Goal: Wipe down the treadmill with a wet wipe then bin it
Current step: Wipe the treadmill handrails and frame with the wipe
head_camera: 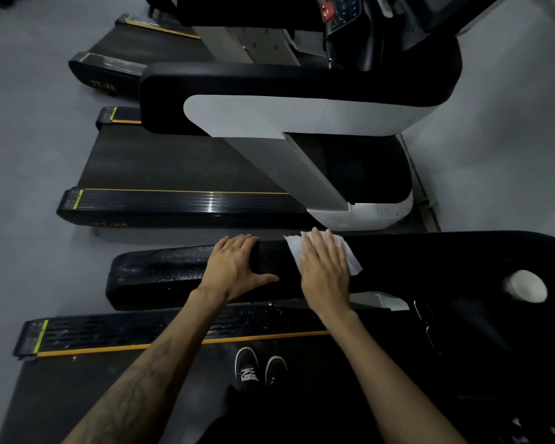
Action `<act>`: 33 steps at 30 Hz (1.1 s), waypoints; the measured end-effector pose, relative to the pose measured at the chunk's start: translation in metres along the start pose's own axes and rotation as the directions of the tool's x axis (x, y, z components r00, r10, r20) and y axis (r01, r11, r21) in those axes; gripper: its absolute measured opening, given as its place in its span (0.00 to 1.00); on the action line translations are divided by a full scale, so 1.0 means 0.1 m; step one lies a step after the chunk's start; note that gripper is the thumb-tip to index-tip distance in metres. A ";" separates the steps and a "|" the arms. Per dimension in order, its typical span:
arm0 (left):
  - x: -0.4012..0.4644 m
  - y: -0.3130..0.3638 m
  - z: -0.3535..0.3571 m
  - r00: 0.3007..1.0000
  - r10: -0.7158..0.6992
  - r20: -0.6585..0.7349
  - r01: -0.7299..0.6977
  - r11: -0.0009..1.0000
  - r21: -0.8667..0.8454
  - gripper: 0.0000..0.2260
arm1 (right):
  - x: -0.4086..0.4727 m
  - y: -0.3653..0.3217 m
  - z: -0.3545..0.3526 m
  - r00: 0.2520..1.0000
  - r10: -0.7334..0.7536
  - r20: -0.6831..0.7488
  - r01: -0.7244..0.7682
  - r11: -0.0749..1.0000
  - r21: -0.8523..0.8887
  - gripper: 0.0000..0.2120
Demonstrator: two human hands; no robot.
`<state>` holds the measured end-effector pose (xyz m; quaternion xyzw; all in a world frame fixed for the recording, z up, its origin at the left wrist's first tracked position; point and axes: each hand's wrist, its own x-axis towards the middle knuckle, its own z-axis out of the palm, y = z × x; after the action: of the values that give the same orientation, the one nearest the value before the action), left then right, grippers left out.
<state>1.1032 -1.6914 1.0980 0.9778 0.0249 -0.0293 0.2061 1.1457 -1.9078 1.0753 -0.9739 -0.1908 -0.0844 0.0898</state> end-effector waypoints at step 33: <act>-0.31 -0.66 -0.25 0.996 0.057 0.062 -0.062 0.994 0.087 0.43 | -0.19 -0.67 0.18 0.997 -0.081 -0.003 0.081 0.996 0.035 0.24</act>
<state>1.0699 -1.6225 1.0967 0.9850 -0.0118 -0.0532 0.1638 1.1051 -1.8499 1.0639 -0.9636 -0.2314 -0.0853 0.1034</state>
